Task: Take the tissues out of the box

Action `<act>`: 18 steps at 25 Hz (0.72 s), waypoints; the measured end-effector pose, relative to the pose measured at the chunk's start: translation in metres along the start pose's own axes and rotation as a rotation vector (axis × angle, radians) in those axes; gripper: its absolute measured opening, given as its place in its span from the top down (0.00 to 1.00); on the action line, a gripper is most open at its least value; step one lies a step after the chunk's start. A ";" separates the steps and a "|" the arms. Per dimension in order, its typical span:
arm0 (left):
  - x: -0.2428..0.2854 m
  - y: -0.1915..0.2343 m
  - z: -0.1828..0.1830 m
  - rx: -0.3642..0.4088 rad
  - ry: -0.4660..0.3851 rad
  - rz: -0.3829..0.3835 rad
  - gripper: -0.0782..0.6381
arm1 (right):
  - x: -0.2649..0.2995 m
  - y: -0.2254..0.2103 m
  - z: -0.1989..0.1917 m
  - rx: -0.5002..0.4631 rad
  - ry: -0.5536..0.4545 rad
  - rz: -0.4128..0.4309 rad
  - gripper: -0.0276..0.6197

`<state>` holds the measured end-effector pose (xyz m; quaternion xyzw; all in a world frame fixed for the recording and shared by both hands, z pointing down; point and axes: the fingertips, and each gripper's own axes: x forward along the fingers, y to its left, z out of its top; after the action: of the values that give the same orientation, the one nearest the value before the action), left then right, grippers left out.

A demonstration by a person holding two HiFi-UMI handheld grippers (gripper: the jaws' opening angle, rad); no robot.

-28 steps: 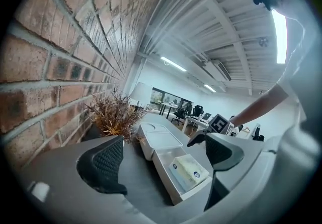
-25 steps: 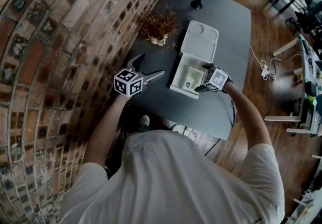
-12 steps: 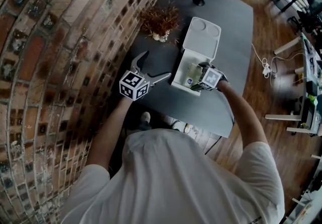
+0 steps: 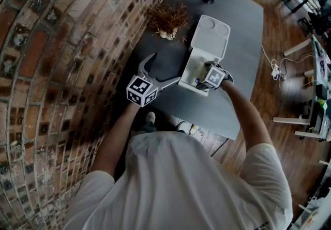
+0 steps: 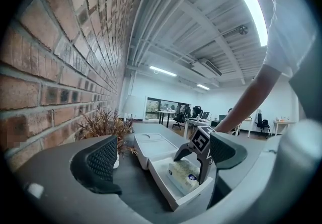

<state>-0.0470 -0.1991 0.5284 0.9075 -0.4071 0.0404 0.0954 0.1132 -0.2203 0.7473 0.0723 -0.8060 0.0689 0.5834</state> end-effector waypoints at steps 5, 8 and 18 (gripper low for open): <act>-0.003 -0.002 -0.001 0.000 -0.014 0.013 0.10 | 0.005 -0.002 0.001 -0.005 0.044 -0.012 0.00; -0.005 -0.007 -0.002 0.044 -0.035 0.015 0.10 | 0.009 -0.002 0.000 0.001 0.062 -0.009 0.00; -0.023 -0.010 -0.013 0.008 -0.080 0.107 0.19 | 0.005 -0.007 -0.001 0.004 0.087 -0.027 0.08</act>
<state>-0.0549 -0.1732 0.5366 0.8856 -0.4585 0.0109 0.0732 0.1143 -0.2273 0.7532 0.0812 -0.7788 0.0655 0.6186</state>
